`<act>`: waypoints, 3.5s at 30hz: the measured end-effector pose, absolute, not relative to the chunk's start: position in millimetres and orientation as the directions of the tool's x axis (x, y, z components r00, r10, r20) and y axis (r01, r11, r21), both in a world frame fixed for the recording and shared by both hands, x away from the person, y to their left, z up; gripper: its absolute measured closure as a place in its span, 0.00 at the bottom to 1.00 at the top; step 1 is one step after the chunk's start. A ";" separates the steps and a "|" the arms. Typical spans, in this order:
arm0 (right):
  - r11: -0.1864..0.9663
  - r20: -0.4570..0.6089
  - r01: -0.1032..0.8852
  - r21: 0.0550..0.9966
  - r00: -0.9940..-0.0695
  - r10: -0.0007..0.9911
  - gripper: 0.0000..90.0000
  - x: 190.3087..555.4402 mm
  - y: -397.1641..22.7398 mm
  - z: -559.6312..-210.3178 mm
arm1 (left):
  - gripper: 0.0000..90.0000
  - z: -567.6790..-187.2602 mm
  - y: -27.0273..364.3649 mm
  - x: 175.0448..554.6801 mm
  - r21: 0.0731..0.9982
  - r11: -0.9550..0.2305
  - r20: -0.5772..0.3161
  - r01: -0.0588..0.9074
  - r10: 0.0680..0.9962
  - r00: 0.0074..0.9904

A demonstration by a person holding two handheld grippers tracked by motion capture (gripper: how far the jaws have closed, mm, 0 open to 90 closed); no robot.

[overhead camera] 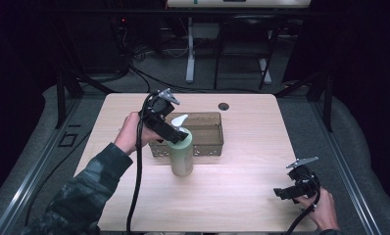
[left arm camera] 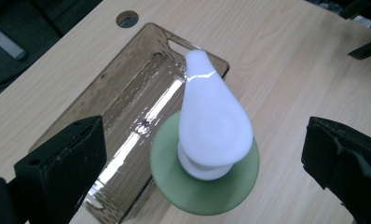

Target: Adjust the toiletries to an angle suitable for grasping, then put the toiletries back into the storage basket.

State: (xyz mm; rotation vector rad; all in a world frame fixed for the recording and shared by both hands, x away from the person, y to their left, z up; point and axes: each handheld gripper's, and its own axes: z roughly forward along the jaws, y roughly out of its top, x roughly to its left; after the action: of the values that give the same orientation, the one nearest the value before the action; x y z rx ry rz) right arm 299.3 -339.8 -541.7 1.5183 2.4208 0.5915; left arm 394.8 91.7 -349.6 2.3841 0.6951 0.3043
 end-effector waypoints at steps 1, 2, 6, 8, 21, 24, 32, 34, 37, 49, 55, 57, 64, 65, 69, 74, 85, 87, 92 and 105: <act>0.384 0.025 0.808 0.447 -0.440 0.897 0.04 299.3 -339.8 -541.8 | 0.00 -349.1 90.7 395.4 0.626 -0.667 0.043 0.404 0.546 0.837; 0.381 0.031 0.809 0.447 -0.440 0.897 0.04 299.2 -339.6 -542.0 | 0.00 -348.7 89.2 395.8 0.626 -0.666 0.041 0.405 0.547 0.836; 0.388 0.027 0.807 0.444 -0.445 0.895 0.04 299.5 -339.6 -542.6 | 0.01 -346.7 84.2 395.6 0.616 -0.679 0.044 0.398 0.535 0.844; 0.385 0.028 0.808 0.446 -0.443 0.896 0.04 299.1 -339.3 -541.9 | 0.01 -346.5 81.7 395.2 0.611 -0.686 0.052 0.395 0.533 0.844; 0.386 0.030 0.808 0.445 -0.444 0.896 0.04 299.6 -339.5 -541.4 | 0.16 -345.3 75.2 400.9 0.569 -0.717 0.048 0.403 0.518 0.854; 0.380 0.040 0.812 0.443 -0.442 0.896 0.04 299.2 -339.2 -542.0 | 0.23 -344.9 74.8 400.9 0.565 -0.719 0.053 0.404 0.520 0.853; 0.382 0.036 0.812 0.442 -0.441 0.897 0.04 299.9 -339.8 -542.3 | 0.47 -344.8 72.3 402.3 0.549 -0.729 0.063 0.408 0.523 0.850; 0.382 0.035 0.812 0.441 -0.440 0.897 0.04 299.4 -340.0 -542.1 | 0.50 -344.9 72.0 402.8 0.539 -0.737 0.072 0.407 0.522 0.850; 0.380 0.034 0.811 0.445 -0.440 0.897 0.04 298.9 -340.8 -541.0 | 0.56 -345.3 72.3 403.5 0.534 -0.738 0.070 0.413 0.525 0.848; 0.384 0.032 0.810 0.443 -0.442 0.896 0.04 298.7 -341.0 -541.0 | 0.68 -345.3 73.2 405.2 0.513 -0.752 0.068 0.413 0.516 0.854; 0.382 0.025 0.808 0.448 -0.439 0.898 0.04 298.5 -341.0 -540.0 | 0.69 -346.4 74.2 405.2 0.532 -0.741 0.059 0.409 0.515 0.855; 0.378 0.027 0.809 0.450 -0.435 0.900 0.04 298.1 -340.9 -539.6 | 0.69 -346.8 74.3 404.6 0.540 -0.738 0.061 0.404 0.513 0.856; 0.384 0.025 0.808 0.446 -0.440 0.898 0.04 298.7 -340.6 -540.5 | 0.69 -347.3 75.3 404.0 0.553 -0.732 0.064 0.398 0.513 0.856; 0.383 0.026 0.809 0.446 -0.440 0.898 0.04 298.9 -340.5 -540.7 | 0.69 -347.4 75.4 404.1 0.554 -0.731 0.062 0.398 0.513 0.856; 0.391 0.018 0.806 0.444 -0.444 0.896 0.04 298.4 -341.0 -540.7 | 0.70 -346.7 76.3 405.1 0.547 -0.738 0.059 0.394 0.503 0.862; 0.389 0.018 0.806 0.446 -0.443 0.896 0.04 298.1 -340.9 -540.1 | 0.70 -346.3 75.2 406.2 0.543 -0.743 0.060 0.390 0.498 0.865; 0.392 0.013 0.803 0.449 -0.444 0.896 0.04 297.9 -340.3 -539.2 | 0.70 -336.2 72.2 409.1 0.510 -0.772 0.071 0.380 0.478 0.876; 0.392 0.012 0.803 0.449 -0.444 0.896 0.04 297.9 -340.3 -539.2 | 0.70 -333.7 71.4 408.9 0.496 -0.783 0.079 0.375 0.470 0.879; 0.389 0.017 0.803 0.450 -0.444 0.896 0.04 297.6 -340.0 -538.5 | 0.70 -331.7 69.8 407.8 0.479 -0.797 0.088 0.367 0.459 0.884; 0.394 0.006 0.799 0.454 -0.445 0.896 0.04 297.2 -340.4 -537.6 | 0.70 -318.0 69.3 404.9 0.459 -0.818 0.106 0.348 0.439 0.892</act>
State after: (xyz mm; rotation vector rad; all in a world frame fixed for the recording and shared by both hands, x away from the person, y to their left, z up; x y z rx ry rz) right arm 297.2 -340.4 -537.6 1.4983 2.4129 0.5840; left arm 404.9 69.3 -318.0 2.6222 0.5740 0.2879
